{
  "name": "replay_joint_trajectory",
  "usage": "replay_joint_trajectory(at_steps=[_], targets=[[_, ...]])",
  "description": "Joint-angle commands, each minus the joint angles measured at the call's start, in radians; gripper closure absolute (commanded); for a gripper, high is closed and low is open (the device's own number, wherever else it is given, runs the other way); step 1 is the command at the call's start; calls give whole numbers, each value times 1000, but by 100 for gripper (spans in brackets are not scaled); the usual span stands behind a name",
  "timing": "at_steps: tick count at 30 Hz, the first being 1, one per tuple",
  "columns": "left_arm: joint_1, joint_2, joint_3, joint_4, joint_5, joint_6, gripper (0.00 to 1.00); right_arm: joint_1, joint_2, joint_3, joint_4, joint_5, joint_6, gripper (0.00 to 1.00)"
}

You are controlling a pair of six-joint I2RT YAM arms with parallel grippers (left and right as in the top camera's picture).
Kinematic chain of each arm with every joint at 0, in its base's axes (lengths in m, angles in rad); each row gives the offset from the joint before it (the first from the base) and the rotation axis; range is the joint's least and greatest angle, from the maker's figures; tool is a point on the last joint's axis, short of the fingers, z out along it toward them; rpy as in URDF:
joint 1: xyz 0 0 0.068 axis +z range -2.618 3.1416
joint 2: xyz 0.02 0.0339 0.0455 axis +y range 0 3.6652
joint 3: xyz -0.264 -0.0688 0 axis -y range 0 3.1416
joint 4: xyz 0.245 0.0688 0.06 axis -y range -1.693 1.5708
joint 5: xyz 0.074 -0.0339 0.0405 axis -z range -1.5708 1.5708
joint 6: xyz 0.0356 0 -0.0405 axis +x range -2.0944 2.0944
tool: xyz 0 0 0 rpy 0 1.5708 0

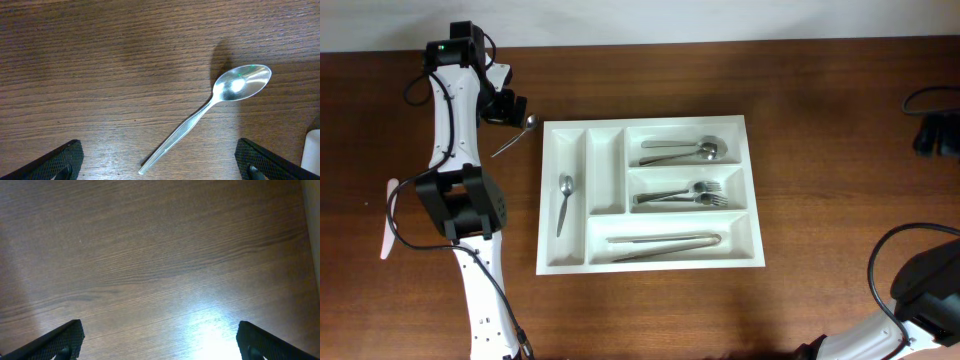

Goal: Pack container

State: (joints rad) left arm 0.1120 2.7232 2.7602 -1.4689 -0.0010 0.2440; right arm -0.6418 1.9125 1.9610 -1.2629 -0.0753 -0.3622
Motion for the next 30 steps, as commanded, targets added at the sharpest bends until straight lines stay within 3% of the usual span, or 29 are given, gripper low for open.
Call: replay_joint_trajectory(at_steps=[1, 30], targets=[[4, 10, -4, 3, 6, 15, 1, -6, -2, 0, 0, 2, 7, 1], [2, 10, -4, -25, 40, 16, 1, -6, -2, 0, 0, 2, 8, 1]])
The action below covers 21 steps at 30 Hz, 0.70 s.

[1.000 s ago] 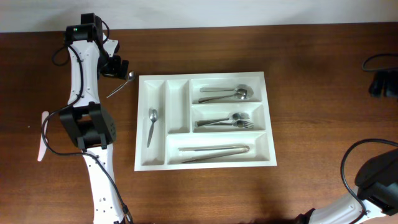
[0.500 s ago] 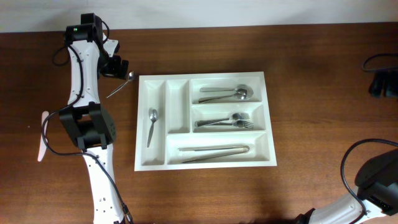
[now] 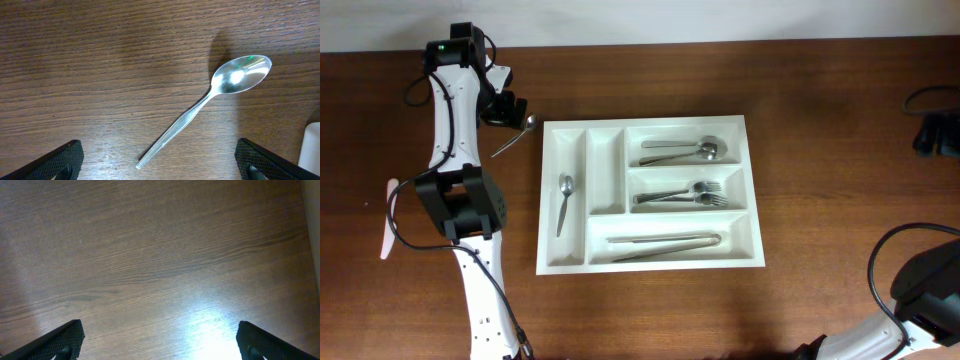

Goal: Pack container

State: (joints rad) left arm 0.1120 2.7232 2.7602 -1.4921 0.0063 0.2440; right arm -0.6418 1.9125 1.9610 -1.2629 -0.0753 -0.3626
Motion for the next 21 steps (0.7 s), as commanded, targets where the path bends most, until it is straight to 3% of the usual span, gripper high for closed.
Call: replay_joint_trajectory(at_steps=[1, 6, 17, 21], targets=[[-1, 10, -4, 0, 40, 15, 1, -6, -2, 0, 0, 2, 8, 1], [-8, 11, -11, -4, 42, -21, 1, -6, -2, 0, 0, 2, 8, 1], [-14, 11, -11, -7, 87, -436, 1, -6, -2, 0, 0, 2, 8, 1], [-18, 11, -11, 5, 84, -446, 1, -6, -2, 0, 0, 2, 8, 1]])
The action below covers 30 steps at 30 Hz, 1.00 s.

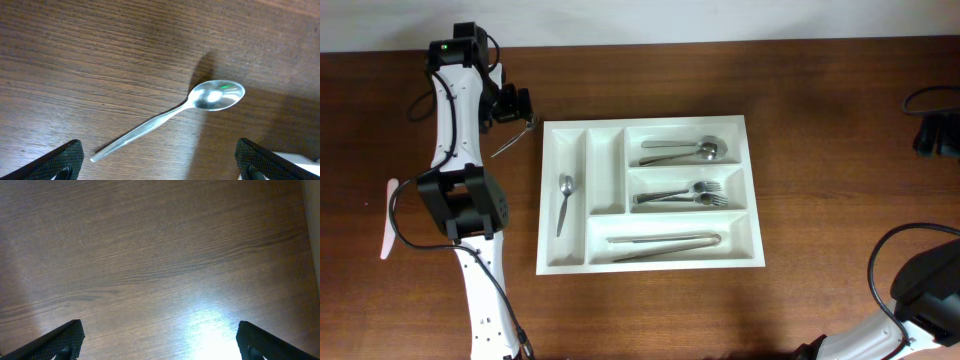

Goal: Pack container

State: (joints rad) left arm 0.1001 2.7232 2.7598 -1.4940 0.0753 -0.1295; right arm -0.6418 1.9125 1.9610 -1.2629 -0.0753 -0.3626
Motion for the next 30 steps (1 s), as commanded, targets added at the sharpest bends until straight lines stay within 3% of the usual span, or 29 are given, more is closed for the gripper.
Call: replay_joint_trajectory(at_steps=[1, 14, 22, 30], targets=[[-6, 11, -11, 10, 15, -72, 1, -6, -2, 0, 0, 2, 8, 1], [-13, 13, -11, 45, 14, -80, 1, -6, -2, 0, 0, 2, 8, 1], [-20, 67, -11, 15, 95, -341, 1, -6, -2, 0, 0, 2, 8, 1], [-26, 122, -11, 23, 145, -348, 1, -6, -2, 0, 0, 2, 8, 1]])
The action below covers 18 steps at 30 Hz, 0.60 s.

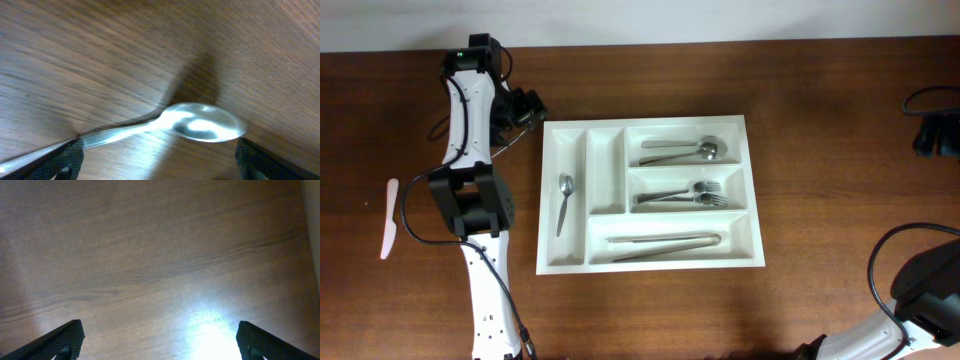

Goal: Pack container

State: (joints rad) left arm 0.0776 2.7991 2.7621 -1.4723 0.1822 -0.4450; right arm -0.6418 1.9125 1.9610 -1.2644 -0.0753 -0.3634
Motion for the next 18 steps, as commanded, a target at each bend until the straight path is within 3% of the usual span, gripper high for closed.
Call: replay_joint_trajectory(at_steps=[1, 8, 18], targets=[[-4, 49, -13, 3, 35, -33, 1, -6, -2, 0, 2, 2, 8, 1], [-3, 50, -13, 36, -7, 23, 1, -6, -2, 0, 2, 2, 8, 1], [-3, 50, -13, 51, -188, 327, 1, -6, -2, 0, 2, 2, 8, 1]])
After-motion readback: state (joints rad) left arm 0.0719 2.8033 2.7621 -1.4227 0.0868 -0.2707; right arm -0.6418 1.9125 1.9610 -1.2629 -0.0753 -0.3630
